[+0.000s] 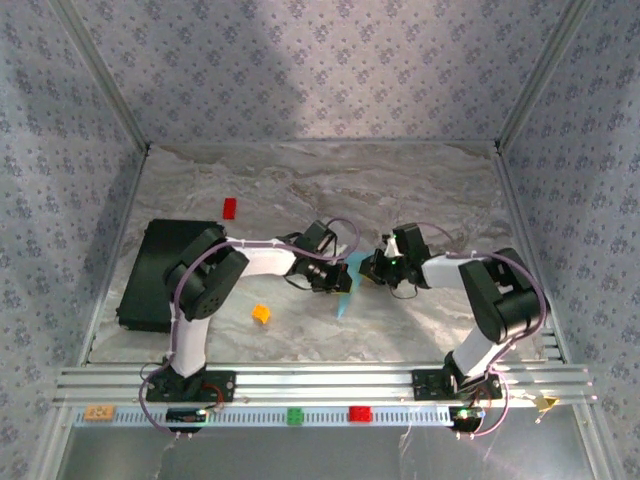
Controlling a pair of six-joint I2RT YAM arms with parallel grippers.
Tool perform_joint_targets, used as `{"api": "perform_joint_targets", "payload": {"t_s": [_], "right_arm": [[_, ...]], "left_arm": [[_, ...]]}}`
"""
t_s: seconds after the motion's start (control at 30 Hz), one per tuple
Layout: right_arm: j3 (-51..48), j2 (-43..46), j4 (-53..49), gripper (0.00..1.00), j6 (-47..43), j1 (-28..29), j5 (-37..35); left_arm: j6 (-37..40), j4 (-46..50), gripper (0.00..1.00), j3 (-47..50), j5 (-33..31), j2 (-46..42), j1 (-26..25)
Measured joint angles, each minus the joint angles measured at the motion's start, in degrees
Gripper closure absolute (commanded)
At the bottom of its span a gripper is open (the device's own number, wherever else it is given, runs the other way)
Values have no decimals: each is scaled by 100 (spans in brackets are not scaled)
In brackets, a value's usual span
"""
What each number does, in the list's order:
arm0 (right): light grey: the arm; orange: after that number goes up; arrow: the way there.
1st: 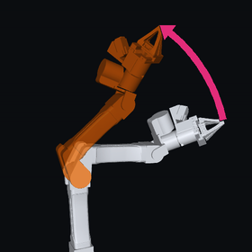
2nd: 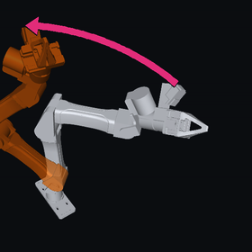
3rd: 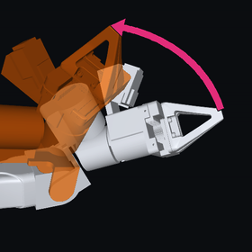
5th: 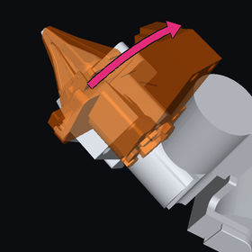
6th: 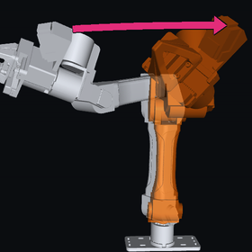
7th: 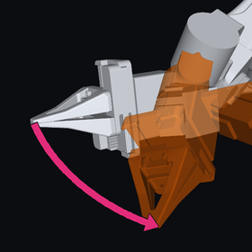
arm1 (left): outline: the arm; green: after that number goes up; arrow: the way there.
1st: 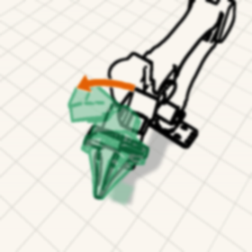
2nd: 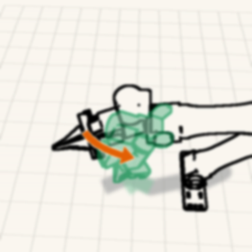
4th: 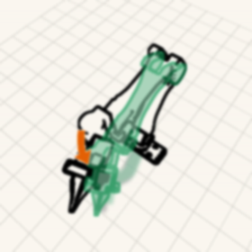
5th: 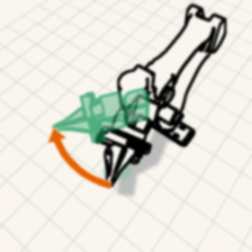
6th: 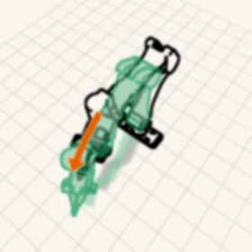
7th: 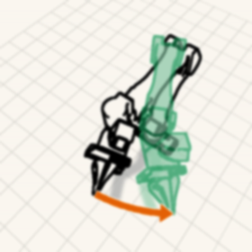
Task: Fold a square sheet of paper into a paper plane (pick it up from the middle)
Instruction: Fold the wing for the fifth time at the center of the table.
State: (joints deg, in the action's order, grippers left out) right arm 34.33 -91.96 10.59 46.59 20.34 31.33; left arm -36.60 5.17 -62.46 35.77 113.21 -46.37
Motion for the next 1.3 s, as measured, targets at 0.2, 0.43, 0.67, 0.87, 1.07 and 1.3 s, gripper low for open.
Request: {"api": "perform_joint_targets", "payload": {"t_s": [0.2,0.43,0.67,0.87,1.07,1.3], "right_arm": [[2,713,-271,90,-221,-83,-219],[129,313,-195,90,-256,457,-195],[407,-400,-129,91,-271,566,-247],[374,-501,66,90,-260,120,-94],[365,-612,275,90,-251,-339,149],[367,-662,343,90,-251,-763,260]], "left_arm": [[98,-52,100,177,133,-98,20],[120,-52,100,179,151,-98,24],[118,-79,100,192,168,-98,26],[116,-94,100,203,175,-98,26],[103,-103,100,203,203,-94,33],[101,-151,100,229,238,-92,50]]}}
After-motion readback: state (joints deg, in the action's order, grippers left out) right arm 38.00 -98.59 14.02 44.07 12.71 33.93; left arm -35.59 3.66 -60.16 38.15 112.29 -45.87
